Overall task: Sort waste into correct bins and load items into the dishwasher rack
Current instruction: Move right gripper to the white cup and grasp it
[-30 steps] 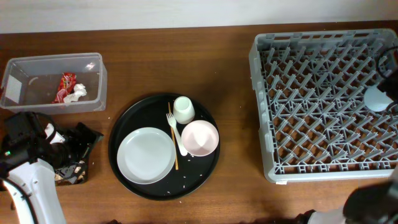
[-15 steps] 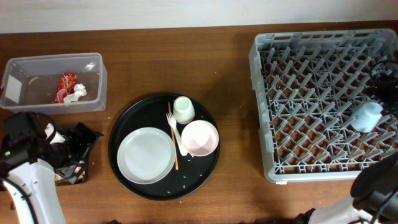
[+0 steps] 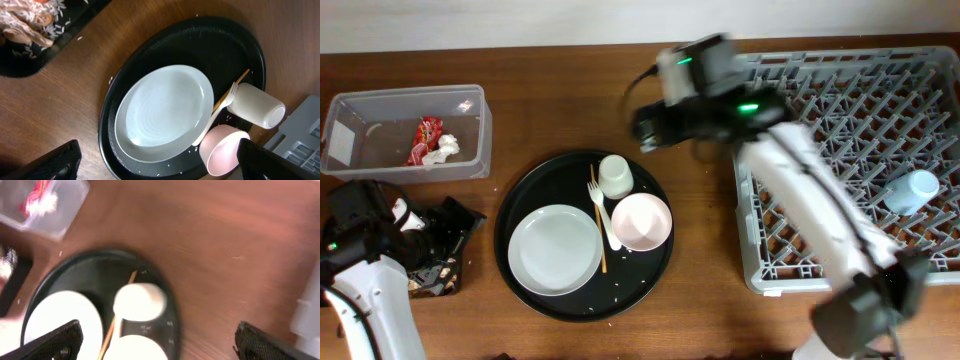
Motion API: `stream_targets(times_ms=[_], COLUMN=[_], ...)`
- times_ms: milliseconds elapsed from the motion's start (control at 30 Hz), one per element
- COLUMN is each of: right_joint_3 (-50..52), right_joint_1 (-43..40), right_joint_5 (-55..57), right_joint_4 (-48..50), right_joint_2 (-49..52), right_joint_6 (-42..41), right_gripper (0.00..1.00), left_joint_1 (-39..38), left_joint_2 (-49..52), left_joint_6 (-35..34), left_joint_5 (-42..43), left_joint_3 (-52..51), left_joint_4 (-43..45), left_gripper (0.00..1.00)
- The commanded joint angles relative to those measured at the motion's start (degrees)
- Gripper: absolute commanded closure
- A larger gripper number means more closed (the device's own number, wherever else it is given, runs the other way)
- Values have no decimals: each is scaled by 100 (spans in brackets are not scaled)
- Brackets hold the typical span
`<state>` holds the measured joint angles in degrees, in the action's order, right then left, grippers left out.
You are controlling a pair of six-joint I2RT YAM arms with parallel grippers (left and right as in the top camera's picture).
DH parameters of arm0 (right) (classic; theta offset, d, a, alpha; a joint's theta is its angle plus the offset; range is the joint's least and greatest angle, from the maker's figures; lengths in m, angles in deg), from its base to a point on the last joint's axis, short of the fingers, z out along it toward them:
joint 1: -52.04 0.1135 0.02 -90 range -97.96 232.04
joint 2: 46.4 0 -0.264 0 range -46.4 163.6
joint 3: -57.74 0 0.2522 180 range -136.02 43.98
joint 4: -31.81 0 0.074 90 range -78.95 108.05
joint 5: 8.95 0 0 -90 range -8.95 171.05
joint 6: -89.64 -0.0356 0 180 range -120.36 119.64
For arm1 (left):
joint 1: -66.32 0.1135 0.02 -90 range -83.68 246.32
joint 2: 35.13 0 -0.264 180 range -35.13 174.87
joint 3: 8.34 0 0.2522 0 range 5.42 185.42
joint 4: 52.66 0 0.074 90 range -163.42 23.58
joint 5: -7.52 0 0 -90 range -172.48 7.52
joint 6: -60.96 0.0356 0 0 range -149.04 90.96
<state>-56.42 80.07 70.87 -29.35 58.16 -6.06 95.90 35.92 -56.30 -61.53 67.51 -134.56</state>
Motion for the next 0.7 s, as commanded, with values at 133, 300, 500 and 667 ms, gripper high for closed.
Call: stream_targets(times_ms=[133, 300, 500, 667], right_joint_3=[-55, -52, -48, -57], right_joint_1=[890, 955, 953, 951], right_joint_5=[763, 802, 789, 789], right_joint_4=[599, 632, 608, 629], right_joint_2=[1622, 1978, 2162, 2144], right_joint_6=[-385, -619, -688, -688], right_gripper=[1, 2, 14, 33], left_joint_1=[-7, -7, -7, -7], left_joint_2=[-2, -2, -2, -2], left_joint_6=[-31, -31, -31, -31], left_joint_5=[22, 22, 22, 22], left_joint_3=[-2, -2, -2, -2], left_joint_4=[0, 0, 0, 0], left_gripper=[1, 1, 1, 1])
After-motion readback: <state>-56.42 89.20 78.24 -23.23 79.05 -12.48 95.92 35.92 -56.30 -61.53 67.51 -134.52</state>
